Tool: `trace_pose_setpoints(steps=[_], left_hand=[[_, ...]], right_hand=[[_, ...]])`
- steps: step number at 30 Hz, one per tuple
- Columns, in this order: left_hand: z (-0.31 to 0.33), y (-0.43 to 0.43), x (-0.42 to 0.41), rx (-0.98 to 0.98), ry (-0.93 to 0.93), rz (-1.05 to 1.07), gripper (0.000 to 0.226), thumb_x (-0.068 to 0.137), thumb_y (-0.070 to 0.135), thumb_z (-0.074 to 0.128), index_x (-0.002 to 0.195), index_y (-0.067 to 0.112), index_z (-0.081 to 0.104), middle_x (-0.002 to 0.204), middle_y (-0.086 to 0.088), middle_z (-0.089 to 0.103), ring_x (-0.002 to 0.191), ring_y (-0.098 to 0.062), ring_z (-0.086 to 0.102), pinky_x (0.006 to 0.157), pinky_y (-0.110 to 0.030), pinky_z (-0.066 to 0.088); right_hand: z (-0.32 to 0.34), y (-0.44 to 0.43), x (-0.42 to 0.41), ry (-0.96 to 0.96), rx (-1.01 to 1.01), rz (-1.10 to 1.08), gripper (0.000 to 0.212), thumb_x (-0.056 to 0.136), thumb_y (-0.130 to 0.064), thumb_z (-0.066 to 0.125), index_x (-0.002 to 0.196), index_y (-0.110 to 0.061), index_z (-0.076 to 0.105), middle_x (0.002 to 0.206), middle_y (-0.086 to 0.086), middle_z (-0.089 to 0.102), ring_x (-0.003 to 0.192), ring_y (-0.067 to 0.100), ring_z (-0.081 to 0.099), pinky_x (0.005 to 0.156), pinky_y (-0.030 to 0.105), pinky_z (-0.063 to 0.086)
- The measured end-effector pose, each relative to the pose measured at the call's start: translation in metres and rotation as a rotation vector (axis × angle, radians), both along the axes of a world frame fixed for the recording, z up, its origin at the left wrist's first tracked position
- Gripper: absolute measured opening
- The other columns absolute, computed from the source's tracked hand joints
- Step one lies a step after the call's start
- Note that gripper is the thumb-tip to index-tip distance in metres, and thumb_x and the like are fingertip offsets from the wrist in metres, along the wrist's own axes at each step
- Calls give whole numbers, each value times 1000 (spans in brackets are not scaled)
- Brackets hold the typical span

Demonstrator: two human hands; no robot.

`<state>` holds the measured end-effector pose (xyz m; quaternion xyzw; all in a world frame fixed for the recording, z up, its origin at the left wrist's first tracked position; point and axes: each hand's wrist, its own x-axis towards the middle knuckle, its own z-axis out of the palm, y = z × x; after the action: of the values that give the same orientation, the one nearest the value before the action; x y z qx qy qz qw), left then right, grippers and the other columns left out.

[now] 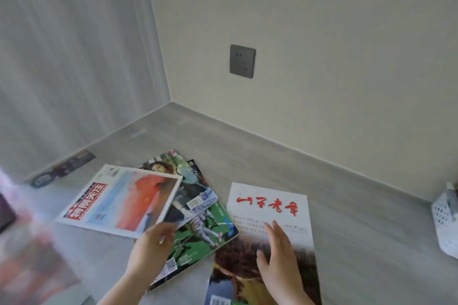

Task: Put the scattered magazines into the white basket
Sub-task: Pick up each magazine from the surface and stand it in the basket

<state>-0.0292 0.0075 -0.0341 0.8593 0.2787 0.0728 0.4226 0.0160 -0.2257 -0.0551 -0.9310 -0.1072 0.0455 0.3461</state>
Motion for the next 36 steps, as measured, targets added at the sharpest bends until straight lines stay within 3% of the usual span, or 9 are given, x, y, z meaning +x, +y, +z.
trace_pose_setpoints(steps=[6,12,15,18,22,26,28,31,36], left_hand=[[-15,82,-7,136,79,99,32,82,6,56,114,11,59,131,-14,50,115,-32,48,96,-39,40],[-27,141,-4,146,258,303,67,82,40,56,139,16,28,154,-14,5,140,-32,8,114,-42,13],[-29,161,6,113,283,377,82,77,48,59,141,14,20,154,-16,5,142,-30,0,115,-38,3],[-30,177,19,175,317,295,87,71,52,63,139,16,22,151,-14,16,141,-28,5,115,-41,7],[-33,193,34,239,370,131,93,67,55,66,140,21,21,152,-9,16,141,-26,9,115,-44,13],[-30,206,48,174,373,86,104,61,50,74,142,25,13,153,-9,8,139,-32,11,112,-48,21],[-28,216,55,107,327,202,104,62,50,73,142,23,12,153,-13,5,139,-34,11,112,-49,20],[-26,229,67,186,467,230,104,61,56,71,141,20,14,147,-16,24,135,-35,20,111,-46,22],[-13,241,88,321,649,45,91,55,52,76,129,16,37,128,-14,46,121,-31,37,103,-43,35]], right_hand=[[-22,75,-2,29,-280,242,65,91,-44,38,143,-32,1,155,-4,-13,142,20,-13,116,36,-3],[-38,82,-2,-46,-494,274,67,87,-58,27,141,-36,-7,152,-2,-24,139,21,-24,112,39,-14],[-40,84,-3,-278,-562,248,77,78,-64,45,141,-24,26,153,13,15,133,10,-31,109,32,-18],[-29,89,-4,-298,-625,224,75,41,-68,73,103,-25,69,122,2,62,139,15,-22,111,28,-10],[-26,94,-4,-330,-662,254,76,36,-68,75,100,-27,69,129,0,57,139,16,-20,111,27,-7],[-25,94,-3,-375,-549,256,60,56,-50,58,111,-31,43,153,-5,-20,139,12,-21,111,24,-5],[-23,94,-4,-463,-586,224,30,83,-42,37,110,-31,41,151,-6,-26,138,11,-22,111,23,-4],[-24,90,-2,-376,-649,212,52,92,-41,-6,111,-28,40,151,-3,-26,139,13,-22,111,25,-5],[-24,92,-1,-480,-732,124,55,91,-44,-8,113,-28,40,151,-2,-26,139,14,-22,111,27,-5]])
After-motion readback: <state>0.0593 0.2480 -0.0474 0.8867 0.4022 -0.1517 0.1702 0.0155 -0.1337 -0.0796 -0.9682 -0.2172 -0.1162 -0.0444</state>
